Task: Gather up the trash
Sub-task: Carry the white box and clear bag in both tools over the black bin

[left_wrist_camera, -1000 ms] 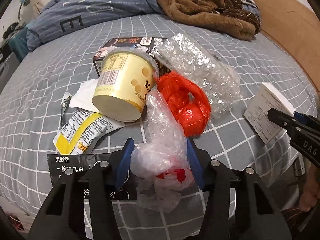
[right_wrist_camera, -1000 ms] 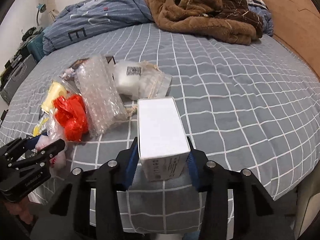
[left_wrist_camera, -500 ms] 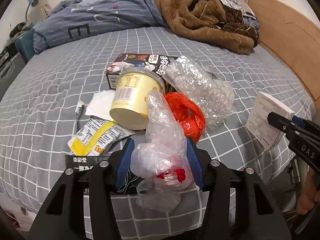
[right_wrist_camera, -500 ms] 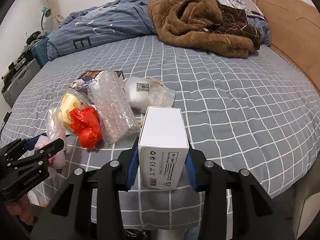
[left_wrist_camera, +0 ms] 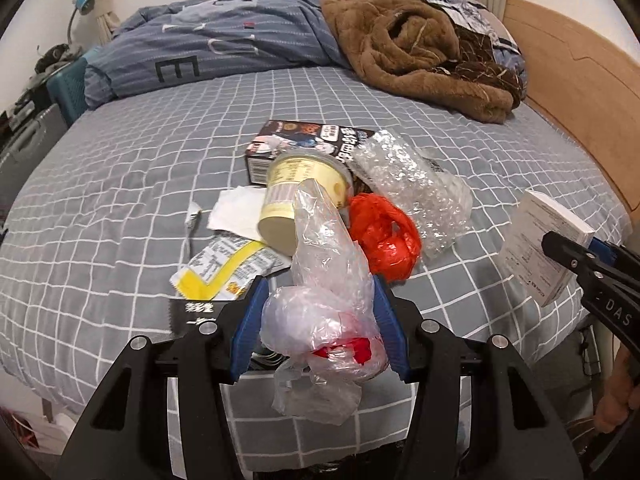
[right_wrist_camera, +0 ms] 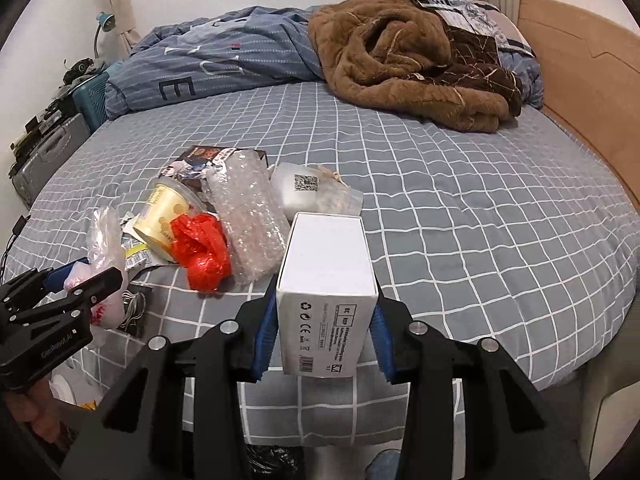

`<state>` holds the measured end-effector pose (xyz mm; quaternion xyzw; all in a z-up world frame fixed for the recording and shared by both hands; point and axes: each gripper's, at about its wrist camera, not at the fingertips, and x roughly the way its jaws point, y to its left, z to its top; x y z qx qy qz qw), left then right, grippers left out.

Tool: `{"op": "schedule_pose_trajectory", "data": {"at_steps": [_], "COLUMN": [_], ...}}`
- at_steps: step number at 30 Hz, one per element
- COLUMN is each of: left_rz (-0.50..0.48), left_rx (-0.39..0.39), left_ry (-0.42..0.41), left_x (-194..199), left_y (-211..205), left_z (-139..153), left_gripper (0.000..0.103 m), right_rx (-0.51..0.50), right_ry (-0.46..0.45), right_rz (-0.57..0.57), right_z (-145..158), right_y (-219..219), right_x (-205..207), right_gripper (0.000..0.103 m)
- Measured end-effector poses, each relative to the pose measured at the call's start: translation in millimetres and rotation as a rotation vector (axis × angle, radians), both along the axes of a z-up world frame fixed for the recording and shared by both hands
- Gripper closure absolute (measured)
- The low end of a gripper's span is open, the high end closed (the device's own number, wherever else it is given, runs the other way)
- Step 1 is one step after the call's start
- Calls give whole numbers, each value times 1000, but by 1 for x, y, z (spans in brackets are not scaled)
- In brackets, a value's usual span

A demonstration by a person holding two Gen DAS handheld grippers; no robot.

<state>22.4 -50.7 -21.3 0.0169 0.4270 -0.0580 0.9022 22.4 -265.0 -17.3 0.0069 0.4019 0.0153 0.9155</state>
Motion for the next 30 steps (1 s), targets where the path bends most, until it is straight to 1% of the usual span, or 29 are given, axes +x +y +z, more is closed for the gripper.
{"op": "schedule_pose_trajectory", "data": {"at_steps": [4, 10, 16, 23, 28, 30], "left_rz": [14, 37, 47, 76, 92, 96], "left_rx": [-2, -5, -10, -10, -31, -40], "left_ry": [-19, -20, -52, -41, -60, -54], "left_x": [-11, -33, -52, -71, -90, -98], "left_y": [10, 28, 39, 56, 64, 66], "left_z": [6, 11, 22, 19, 22, 21], "left_gripper": [51, 51, 51, 51, 51, 51], "right_rx": [-5, -9, -5, -4, -6, -6], "right_ry": [-18, -26, -55, -72, -70, -72], "right_rz": [6, 19, 38, 67, 90, 97], "right_z": [5, 8, 18, 25, 24, 25], "right_y": [3, 12, 25, 41, 51, 55], "right_x": [-7, -19, -32, -49, -59, -65], "right_gripper": [64, 64, 64, 64, 64, 64]}}
